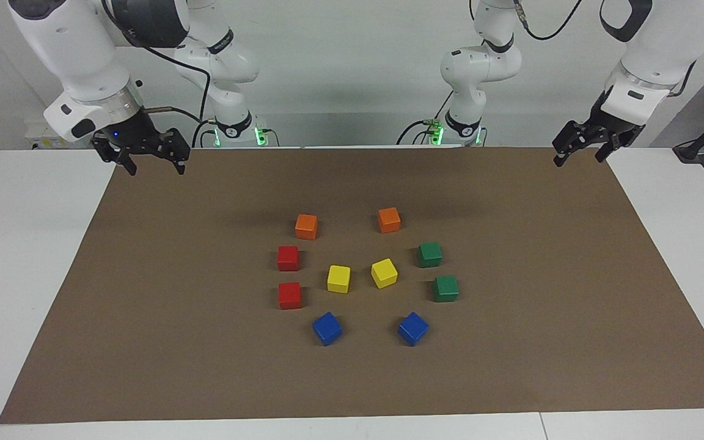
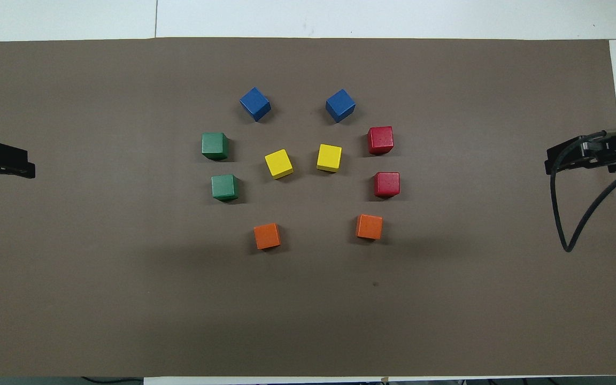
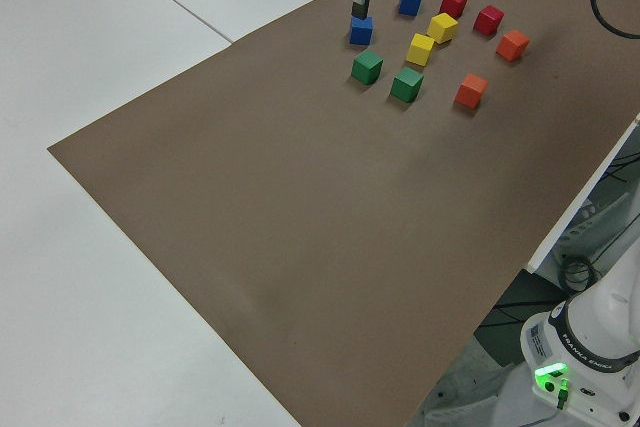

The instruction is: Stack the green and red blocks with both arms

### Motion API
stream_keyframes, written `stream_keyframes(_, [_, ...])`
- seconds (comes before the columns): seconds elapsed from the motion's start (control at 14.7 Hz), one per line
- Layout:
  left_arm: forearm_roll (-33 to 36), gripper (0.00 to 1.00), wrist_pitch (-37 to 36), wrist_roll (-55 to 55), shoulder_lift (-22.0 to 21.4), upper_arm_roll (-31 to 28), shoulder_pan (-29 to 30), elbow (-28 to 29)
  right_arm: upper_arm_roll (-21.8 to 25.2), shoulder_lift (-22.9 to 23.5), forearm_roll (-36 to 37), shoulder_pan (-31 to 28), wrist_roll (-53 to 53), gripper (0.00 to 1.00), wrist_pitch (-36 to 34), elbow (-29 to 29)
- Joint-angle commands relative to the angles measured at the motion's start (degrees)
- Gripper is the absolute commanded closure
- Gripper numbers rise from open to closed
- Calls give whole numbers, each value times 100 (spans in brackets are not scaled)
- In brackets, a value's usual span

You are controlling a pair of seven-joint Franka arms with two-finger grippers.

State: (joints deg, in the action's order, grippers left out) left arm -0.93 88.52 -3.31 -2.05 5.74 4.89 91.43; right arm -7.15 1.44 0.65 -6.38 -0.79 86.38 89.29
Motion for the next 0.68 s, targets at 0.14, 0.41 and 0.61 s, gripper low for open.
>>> stream_keyframes(0.14, [14,0,-27,102,-59,42,12,76,-50,-12,-29,-56,87,0,-96,0])
stream_keyframes(0.41, [5,0,-1,111,-120,42,29,226,-50,-12,-29,-65,131,0,-69,0])
stream_keyframes(0.61, [14,0,-19,155,-129,41,20,252,-50,-21,-73,-65,140,0,-34,44])
